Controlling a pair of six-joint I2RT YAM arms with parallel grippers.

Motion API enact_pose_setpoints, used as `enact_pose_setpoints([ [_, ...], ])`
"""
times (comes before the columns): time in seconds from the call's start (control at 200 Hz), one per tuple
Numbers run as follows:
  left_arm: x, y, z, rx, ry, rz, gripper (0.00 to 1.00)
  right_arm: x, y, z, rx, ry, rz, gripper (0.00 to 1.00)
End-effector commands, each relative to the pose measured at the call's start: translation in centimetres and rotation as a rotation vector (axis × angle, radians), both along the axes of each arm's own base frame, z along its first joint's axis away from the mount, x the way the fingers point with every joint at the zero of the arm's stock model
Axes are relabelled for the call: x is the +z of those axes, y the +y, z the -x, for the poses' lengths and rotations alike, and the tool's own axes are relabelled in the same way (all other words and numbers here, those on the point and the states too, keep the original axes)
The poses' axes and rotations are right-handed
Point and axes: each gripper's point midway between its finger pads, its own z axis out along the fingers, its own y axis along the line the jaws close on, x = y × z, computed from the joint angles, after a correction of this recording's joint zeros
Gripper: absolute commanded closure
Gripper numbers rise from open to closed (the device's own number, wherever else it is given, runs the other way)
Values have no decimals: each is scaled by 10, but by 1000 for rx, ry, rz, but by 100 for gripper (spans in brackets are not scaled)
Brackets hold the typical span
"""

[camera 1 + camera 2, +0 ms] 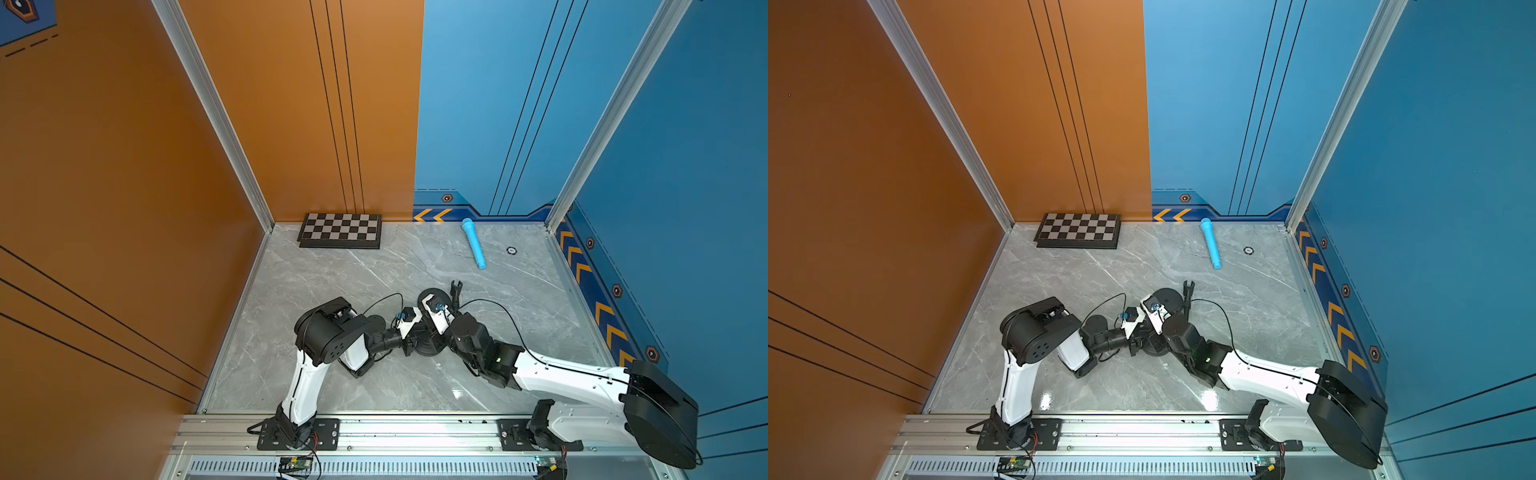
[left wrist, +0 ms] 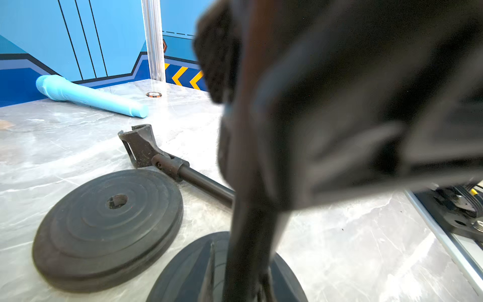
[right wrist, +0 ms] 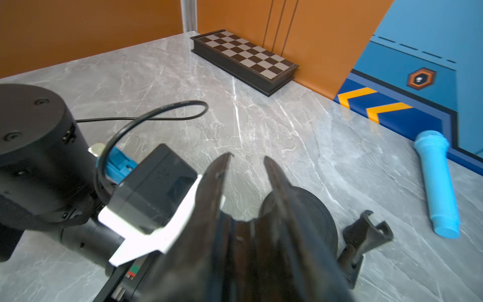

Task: Assemble a microphone stand
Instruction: Screw the microphone stand pole into the microphone stand base.

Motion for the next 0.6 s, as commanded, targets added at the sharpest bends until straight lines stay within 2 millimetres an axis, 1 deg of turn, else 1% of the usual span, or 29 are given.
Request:
enact_pose_setpoints([
  [0.0,-69,10,12,9,167,-180,71,-23,-19,2,-192,-28,78,100],
  [0.09,-75,9,14,-1,173,-189,72,-30,-9,7,-174,-1,71,100],
  [0.19,-78,10,16,-10,163,-200,74,-24,-3,9,-138,21,44,100],
  [0.265,-78,10,18,-20,150,-204,76,-13,1,10,-91,31,32,82],
  [0.32,-78,10,19,-25,144,-207,78,-4,8,15,-3,36,30,71],
  [0.385,-79,11,20,-30,142,-211,80,6,8,15,64,67,13,61],
  [0.445,-80,10,21,-37,142,-211,81,11,13,20,199,125,-24,55],
  [0.51,-80,10,22,-42,142,-211,81,17,13,23,303,142,-39,52],
  [0.571,-80,9,23,-46,141,-210,81,22,11,24,355,138,-33,49],
  [0.596,-79,9,22,-45,140,-209,81,24,7,20,361,127,-26,48],
])
